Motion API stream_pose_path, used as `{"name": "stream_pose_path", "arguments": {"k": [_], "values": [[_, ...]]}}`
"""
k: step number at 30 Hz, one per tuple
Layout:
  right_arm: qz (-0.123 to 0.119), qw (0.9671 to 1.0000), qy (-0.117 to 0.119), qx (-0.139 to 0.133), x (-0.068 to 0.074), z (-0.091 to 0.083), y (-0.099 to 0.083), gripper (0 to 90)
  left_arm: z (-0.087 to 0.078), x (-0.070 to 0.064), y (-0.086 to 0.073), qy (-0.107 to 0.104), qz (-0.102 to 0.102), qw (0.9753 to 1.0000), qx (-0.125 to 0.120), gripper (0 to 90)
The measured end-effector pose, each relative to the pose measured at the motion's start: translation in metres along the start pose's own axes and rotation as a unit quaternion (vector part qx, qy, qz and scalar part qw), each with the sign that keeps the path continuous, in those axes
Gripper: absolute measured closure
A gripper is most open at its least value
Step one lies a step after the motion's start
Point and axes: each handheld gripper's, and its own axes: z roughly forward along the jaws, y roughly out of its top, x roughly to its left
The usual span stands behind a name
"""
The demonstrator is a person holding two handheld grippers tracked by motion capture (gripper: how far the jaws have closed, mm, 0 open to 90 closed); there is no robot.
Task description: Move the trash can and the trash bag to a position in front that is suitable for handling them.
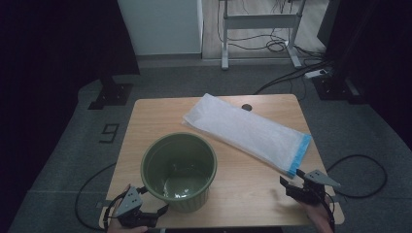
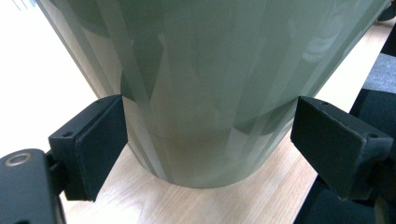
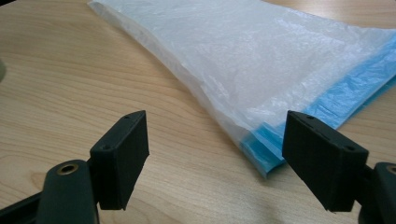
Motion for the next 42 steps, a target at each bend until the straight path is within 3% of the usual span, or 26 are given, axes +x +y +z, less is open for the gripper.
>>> {"name": "stream_pose_path", "arguments": {"k": [9, 14, 22, 27, 35, 39, 42], "values": [[-0.007, 0.9999, 0.007, 0.002, 0.007, 0.000, 0.000, 22.5, 0.029, -0.002, 0.010, -0.013, 0.002, 0.9999, 0.009, 10.3], [0.018, 0.9996, 0.019, -0.011, 0.006, -0.007, 0.001, 22.6, 0.049, -0.005, 0.020, -0.030, -0.002, 0.9994, 0.014, 11.5], [0.013, 0.9996, 0.024, -0.008, 0.009, -0.006, 0.001, 22.7, 0.071, -0.008, 0.031, -0.041, 0.007, 0.9988, 0.025, 12.1], [0.013, 0.9996, 0.024, -0.008, 0.009, -0.006, 0.000, 22.8, 0.081, -0.011, 0.036, -0.044, 0.002, 0.9986, 0.028, 12.8], [0.007, 0.9997, 0.022, -0.006, 0.008, -0.006, 0.000, 23.5, 0.086, -0.013, 0.036, -0.039, -0.003, 0.9987, 0.032, 13.9], [0.001, 0.9998, 0.021, -0.006, 0.007, -0.006, 0.001, 23.8, 0.075, -0.009, 0.030, -0.015, -0.005, 0.9991, 0.040, 13.9], [-0.004, 0.9998, 0.021, -0.004, 0.008, -0.006, 0.001, 23.8, 0.061, 0.002, 0.023, 0.022, -0.016, 0.9986, 0.046, 13.9]]}}
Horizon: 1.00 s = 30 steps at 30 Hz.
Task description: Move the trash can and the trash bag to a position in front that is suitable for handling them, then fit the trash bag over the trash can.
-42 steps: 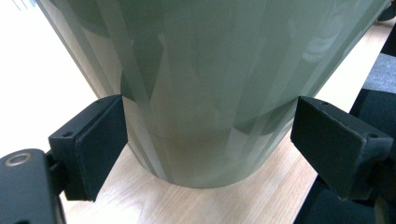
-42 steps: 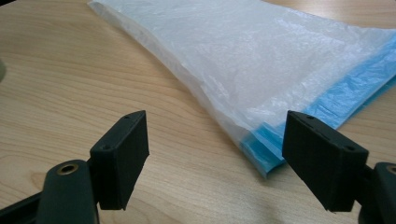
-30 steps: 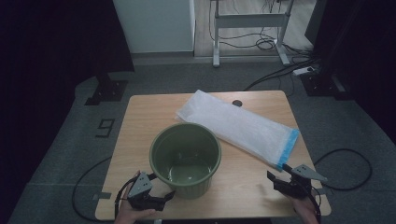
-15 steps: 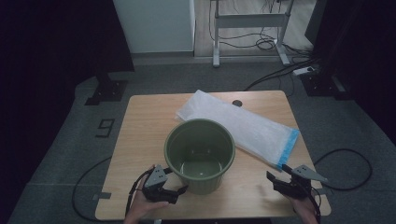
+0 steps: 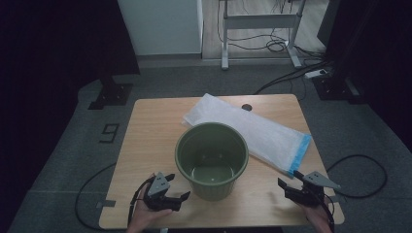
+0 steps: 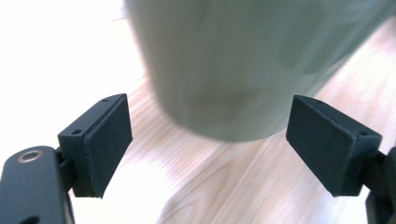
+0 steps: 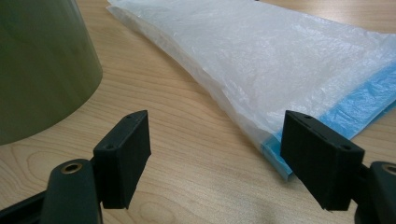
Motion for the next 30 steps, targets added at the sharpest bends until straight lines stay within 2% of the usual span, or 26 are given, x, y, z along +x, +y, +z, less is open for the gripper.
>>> {"name": "stream_pose_path", "arguments": {"k": [1, 5, 8, 14, 18, 21, 22, 23, 25, 30], "values": [[0.000, 1.0000, 0.000, 0.000, 0.000, 0.000, 0.000, 23.8, 0.000, 0.000, 0.000, 0.000, 0.000, 1.0000, 0.000, 13.9], [-0.004, 1.0000, 0.002, 0.002, 0.002, 0.002, 0.000, 23.8, -0.010, 0.015, -0.010, 0.025, -0.025, 0.9993, -0.005, 13.9], [-0.006, 0.9999, 0.003, 0.007, 0.003, 0.004, 0.000, 23.8, -0.016, 0.020, -0.013, 0.035, -0.035, 0.9987, -0.011, 13.9], [-0.015, 0.9998, 0.002, 0.009, 0.006, 0.008, 0.002, 23.8, -0.032, 0.030, -0.020, 0.059, -0.048, 0.9969, -0.020, 13.9], [-0.027, 0.9995, 0.007, 0.015, 0.012, 0.011, 0.004, 23.8, -0.035, 0.035, -0.024, 0.071, -0.054, 0.9959, -0.017, 13.9], [-0.030, 0.9994, 0.009, 0.015, 0.015, 0.014, 0.008, 23.8, -0.036, 0.036, -0.026, 0.079, -0.051, 0.9955, -0.015, 14.0], [-0.036, 0.9992, 0.006, 0.018, 0.018, 0.018, 0.013, 23.8, -0.036, 0.036, -0.027, 0.085, -0.048, 0.9951, -0.011, 14.0], [-0.036, 0.9992, 0.006, 0.018, 0.018, 0.018, 0.013, 23.8, -0.036, 0.036, -0.027, 0.085, -0.048, 0.9951, -0.011, 14.0], [-0.039, 0.9989, 0.003, 0.028, 0.022, 0.029, 0.023, 24.1, -0.035, 0.037, -0.028, 0.086, -0.051, 0.9950, -0.010, 14.0], [-0.043, 0.9980, 0.000, 0.045, 0.031, 0.058, 0.041, 24.3, -0.030, 0.045, -0.039, 0.091, -0.070, 0.9934, 0.005, 14.7]]}}
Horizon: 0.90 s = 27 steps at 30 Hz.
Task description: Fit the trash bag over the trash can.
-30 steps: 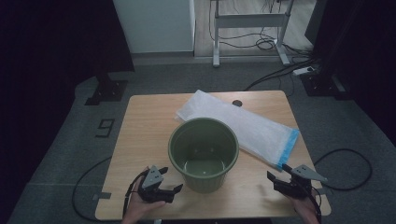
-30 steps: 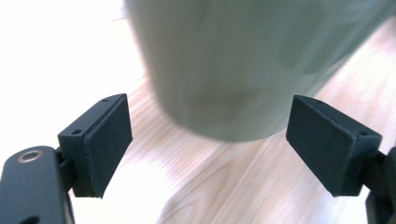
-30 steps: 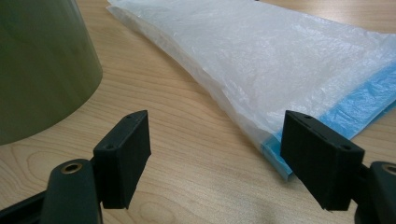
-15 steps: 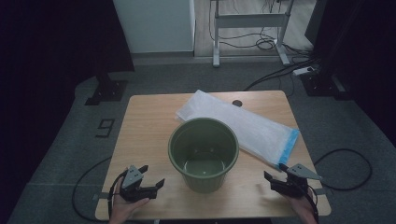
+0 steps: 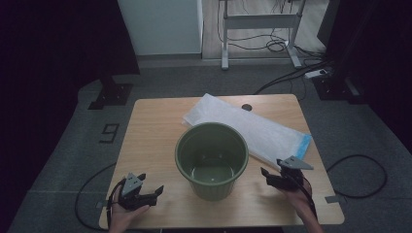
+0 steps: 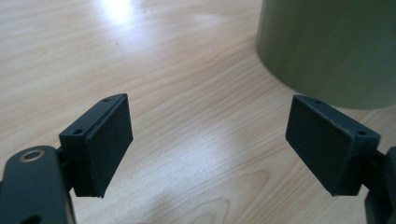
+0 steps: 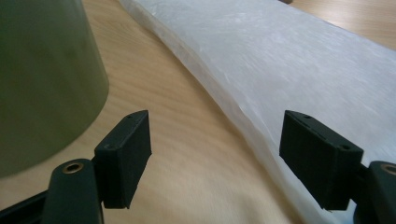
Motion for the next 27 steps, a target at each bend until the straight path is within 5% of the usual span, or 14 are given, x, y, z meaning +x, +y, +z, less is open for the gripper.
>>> {"name": "stream_pose_path", "arguments": {"k": [10, 16, 23, 24, 27], "values": [[-0.020, 0.9972, -0.039, 0.061, 0.013, 0.065, 0.037, 24.4, 0.001, 0.003, -0.004, 0.005, -0.006, 1.0000, -0.001, 15.9], [-0.016, 0.9949, -0.057, 0.082, 0.008, 0.080, 0.041, 28.9, 0.000, 0.004, -0.004, 0.007, -0.011, 0.9999, -0.007, 16.7], [-0.013, 0.9915, -0.063, 0.113, 0.000, 0.081, 0.037, 54.9, 0.002, 0.004, -0.005, 0.006, -0.012, 0.9999, -0.001, 16.7], [-0.011, 0.9903, -0.071, 0.119, -0.004, 0.079, 0.034, 66.3, 0.002, 0.004, -0.006, 0.006, -0.012, 0.9999, 0.001, 16.7], [-0.004, 0.9898, -0.074, 0.122, -0.009, 0.074, 0.030, 76.9, 0.003, 0.005, -0.006, 0.007, -0.012, 0.9999, 0.003, 16.7]]}}
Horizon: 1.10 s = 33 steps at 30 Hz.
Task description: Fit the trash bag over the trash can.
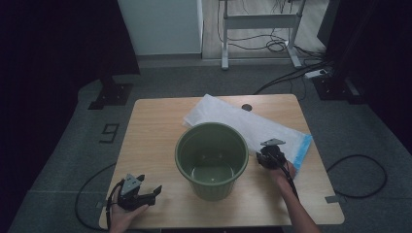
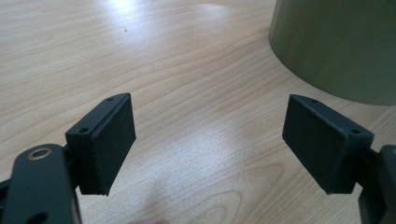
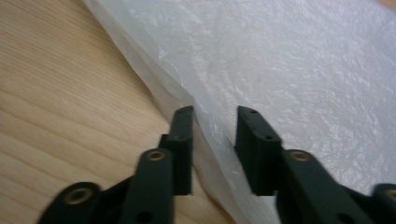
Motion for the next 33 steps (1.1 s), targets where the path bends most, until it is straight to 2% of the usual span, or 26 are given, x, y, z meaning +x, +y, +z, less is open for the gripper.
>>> {"name": "stream_pose_path", "arguments": {"k": [1, 2, 4, 5, 6, 7, 9, 13, 14, 15, 16, 17, 18, 19, 20, 22, 23, 24, 25, 26, 27, 28, 30, 31, 33], "values": [[0.008, 0.9999, 0.000, -0.009, -0.006, -0.006, -0.006, 85.6, 0.001, 0.001, -0.001, 0.001, -0.003, 1.0000, 0.001, 16.8], [0.013, 0.9998, 0.005, -0.014, -0.009, -0.010, -0.010, 88.1, 0.001, 0.001, -0.001, 0.002, -0.003, 1.0000, 0.002, 16.8], [0.014, 0.9997, 0.008, -0.020, -0.010, -0.015, -0.014, 88.6, 0.002, 0.001, -0.001, 0.001, -0.003, 1.0000, 0.003, 16.8], [0.022, 0.9992, 0.018, -0.028, -0.014, -0.027, -0.024, 88.9, 0.002, 0.000, -0.001, 0.002, -0.001, 1.0000, 0.005, 16.8], [0.022, 0.9992, 0.018, -0.028, -0.014, -0.027, -0.024, 88.9, 0.002, 0.000, -0.001, 0.002, -0.001, 1.0000, 0.005, 16.8], [0.024, 0.9990, 0.018, -0.032, -0.018, -0.038, -0.037, 89.0, 0.002, -0.001, -0.001, 0.002, 0.000, 1.0000, 0.006, 16.8], [0.028, 0.9989, 0.019, -0.033, -0.020, -0.043, -0.043, 89.0, 0.002, -0.001, -0.001, 0.002, 0.000, 1.0000, 0.007, 16.8], [0.031, 0.9987, 0.018, -0.037, -0.025, -0.070, -0.076, 89.0, 0.003, -0.004, -0.001, 0.003, 0.002, 0.9999, 0.012, 16.8], [0.031, 0.9987, 0.018, -0.037, -0.025, -0.070, -0.076, 89.0, 0.003, -0.004, -0.001, 0.003, 0.002, 0.9999, 0.012, 16.8], [0.040, 0.9984, 0.016, -0.035, -0.028, -0.079, -0.089, 88.9, 0.003, -0.004, -0.002, 0.002, 0.002, 0.9999, 0.012, 16.8], [0.040, 0.9984, 0.016, -0.035, -0.028, -0.079, -0.089, 88.9, 0.003, -0.004, -0.002, 0.002, 0.002, 0.9999, 0.012, 16.8], [0.045, 0.9983, 0.017, -0.033, -0.030, -0.086, -0.101, 88.8, 0.003, -0.005, -0.002, 0.002, 0.002, 0.9999, 0.012, 16.8], [0.045, 0.9983, 0.017, -0.033, -0.030, -0.086, -0.101, 88.8, 0.003, -0.005, -0.002, 0.002, 0.002, 0.9999, 0.012, 16.8], [0.048, 0.9983, 0.011, -0.030, -0.031, -0.091, -0.112, 88.1, 0.003, -0.005, -0.002, 0.002, 0.002, 0.9999, 0.013, 16.7], [0.048, 0.9983, 0.011, -0.030, -0.031, -0.091, -0.112, 88.1, 0.004, -0.004, -0.002, 0.002, 0.002, 0.9999, 0.013, 16.7], [0.057, 0.9977, 0.015, -0.035, -0.032, -0.096, -0.119, 84.7, 0.004, -0.004, -0.002, 0.002, 0.000, 0.9999, 0.014, 16.8], [0.058, 0.9974, 0.016, -0.038, -0.031, -0.100, -0.120, 70.3, 0.004, -0.004, -0.002, 0.002, 0.000, 0.9999, 0.015, 16.8], [0.058, 0.9974, 0.016, -0.038, -0.031, -0.100, -0.120, 70.3, 0.004, -0.004, -0.002, 0.002, 0.000, 0.9999, 0.015, 16.8], [0.052, 0.9971, 0.008, -0.055, -0.027, -0.103, -0.117, 57.4, 0.004, -0.005, -0.002, 0.001, 0.001, 0.9999, 0.015, 16.8], [0.052, 0.9971, 0.008, -0.055, -0.027, -0.103, -0.117, 57.4, 0.004, -0.005, -0.002, 0.001, 0.001, 0.9999, 0.015, 16.8], [0.043, 0.9963, 0.010, -0.074, -0.017, -0.103, -0.107, 46.6, 0.004, -0.005, -0.002, 0.001, 0.001, 0.9999, 0.014, 16.8], [0.043, 0.9963, 0.010, -0.074, -0.017, -0.103, -0.107, 46.6, 0.004, -0.005, -0.002, 0.001, 0.001, 0.9999, 0.014, 16.7], [0.030, 0.9962, 0.018, -0.080, -0.009, -0.100, -0.096, 39.8, 0.005, -0.006, -0.002, 0.001, 0.002, 0.9999, 0.015, 16.8], [0.012, 0.9958, 0.025, -0.087, 0.001, -0.092, -0.083, 36.2, 0.005, -0.006, -0.002, 0.001, 0.003, 0.9999, 0.015, 16.7], [-0.001, 0.9955, 0.041, -0.086, 0.010, -0.082, -0.069, 33.0, 0.005, -0.005, -0.002, 0.001, 0.002, 0.9999, 0.015, 16.7]]}}
